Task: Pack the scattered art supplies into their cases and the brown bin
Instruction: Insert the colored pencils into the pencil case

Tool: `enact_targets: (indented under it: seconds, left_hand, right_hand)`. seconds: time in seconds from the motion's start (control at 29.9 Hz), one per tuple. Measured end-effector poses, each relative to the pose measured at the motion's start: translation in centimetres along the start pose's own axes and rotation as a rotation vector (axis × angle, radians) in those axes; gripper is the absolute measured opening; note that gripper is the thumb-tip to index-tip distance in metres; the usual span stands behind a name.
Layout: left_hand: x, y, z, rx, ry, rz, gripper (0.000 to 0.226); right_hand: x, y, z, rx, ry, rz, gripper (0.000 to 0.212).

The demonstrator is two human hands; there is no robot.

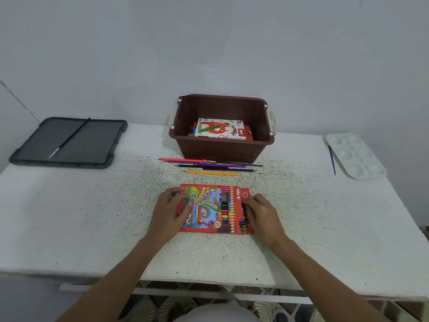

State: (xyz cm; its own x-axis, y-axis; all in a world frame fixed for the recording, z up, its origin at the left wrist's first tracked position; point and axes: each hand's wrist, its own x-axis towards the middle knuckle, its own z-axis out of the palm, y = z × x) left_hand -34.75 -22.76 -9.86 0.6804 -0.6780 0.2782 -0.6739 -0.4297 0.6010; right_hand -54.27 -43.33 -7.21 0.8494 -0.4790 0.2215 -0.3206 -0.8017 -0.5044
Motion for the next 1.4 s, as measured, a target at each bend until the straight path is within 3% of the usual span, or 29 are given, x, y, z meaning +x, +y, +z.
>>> enact_targets:
  seconds: [0.3,0.57,0.8,1.07,1.3,1.4]
  left_hand:
    - [0.0,0.2,-0.2,0.011,-0.017,-0.012,0.042]
    - [2.3,0.7,-0.6,-0.031,0.064,-0.084,0.017]
    - [7.3,1.1,-0.5,0.145,0.077,0.061,0.015]
    - [10.1,1.7,0.0,0.466,-0.129,0.205,0.031]
    - [10.1,1.7,-0.1,0.574,-0.144,0.257,0.021]
    - [9.3,1.6,0.1,0.417,-0.058,0.316,0.019]
  right_hand:
    - [0.4,0.2,-0.3,0.041,-0.021,0.010,0.020]
    - [0.4,0.2,-0.8,0.080,-0.017,-0.006,0.021]
    - [0.3,0.4,-1.0,0.090,-0.022,0.004,0.022]
    - [0.4,0.3,-1.2,0.092,-0.029,0.009,0.023]
    - [0.5,0.2,-1.2,0.098,-0.037,0.027,0.023]
    - [0.5,0.2,-1.3,0.096,-0.041,0.041,0.023]
